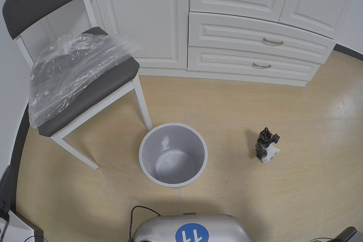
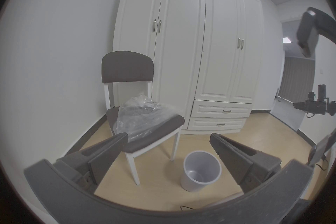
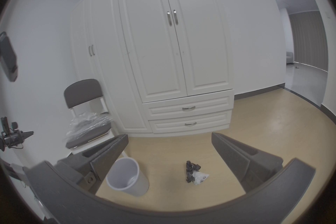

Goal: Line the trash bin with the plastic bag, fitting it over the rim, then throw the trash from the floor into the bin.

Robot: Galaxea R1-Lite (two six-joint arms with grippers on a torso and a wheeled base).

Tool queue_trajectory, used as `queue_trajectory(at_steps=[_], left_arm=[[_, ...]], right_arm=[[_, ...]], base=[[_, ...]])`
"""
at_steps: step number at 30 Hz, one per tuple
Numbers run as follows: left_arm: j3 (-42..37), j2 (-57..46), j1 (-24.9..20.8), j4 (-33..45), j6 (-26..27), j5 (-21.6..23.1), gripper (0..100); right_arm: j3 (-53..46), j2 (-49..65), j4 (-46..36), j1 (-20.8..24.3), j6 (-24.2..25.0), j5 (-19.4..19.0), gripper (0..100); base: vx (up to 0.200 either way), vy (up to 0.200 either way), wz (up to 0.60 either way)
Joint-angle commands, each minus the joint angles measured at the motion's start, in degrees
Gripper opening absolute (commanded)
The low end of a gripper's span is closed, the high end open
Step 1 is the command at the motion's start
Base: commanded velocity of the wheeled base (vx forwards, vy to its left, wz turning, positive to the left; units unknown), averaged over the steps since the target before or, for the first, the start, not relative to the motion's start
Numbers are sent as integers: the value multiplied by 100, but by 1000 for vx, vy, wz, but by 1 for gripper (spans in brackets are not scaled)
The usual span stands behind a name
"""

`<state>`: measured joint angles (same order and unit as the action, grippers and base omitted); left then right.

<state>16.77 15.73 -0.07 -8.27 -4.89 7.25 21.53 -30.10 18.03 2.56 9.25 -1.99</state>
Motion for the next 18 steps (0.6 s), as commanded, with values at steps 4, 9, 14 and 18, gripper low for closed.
queue_trajectory(at_steps=[4, 9, 14, 18], left_arm=[[1539, 2506, 596, -35, 269, -637, 100], [1610, 3235, 904, -404, 480, -1218, 100], [1592, 3833, 877, -1239, 489, -1595, 100], [1671, 4035, 851, -1529, 638, -1639, 100]], right_arm=[[835, -1710, 719, 306, 296, 1148, 100], [809, -1789, 781, 720, 261, 1798, 100], [1011, -2211, 1229, 1528, 226, 2835, 100], [1108, -2835, 2020, 2003, 165, 3354, 100]], base=[[0, 0, 0], [0, 0, 0], [0, 0, 0], [0, 0, 0]])
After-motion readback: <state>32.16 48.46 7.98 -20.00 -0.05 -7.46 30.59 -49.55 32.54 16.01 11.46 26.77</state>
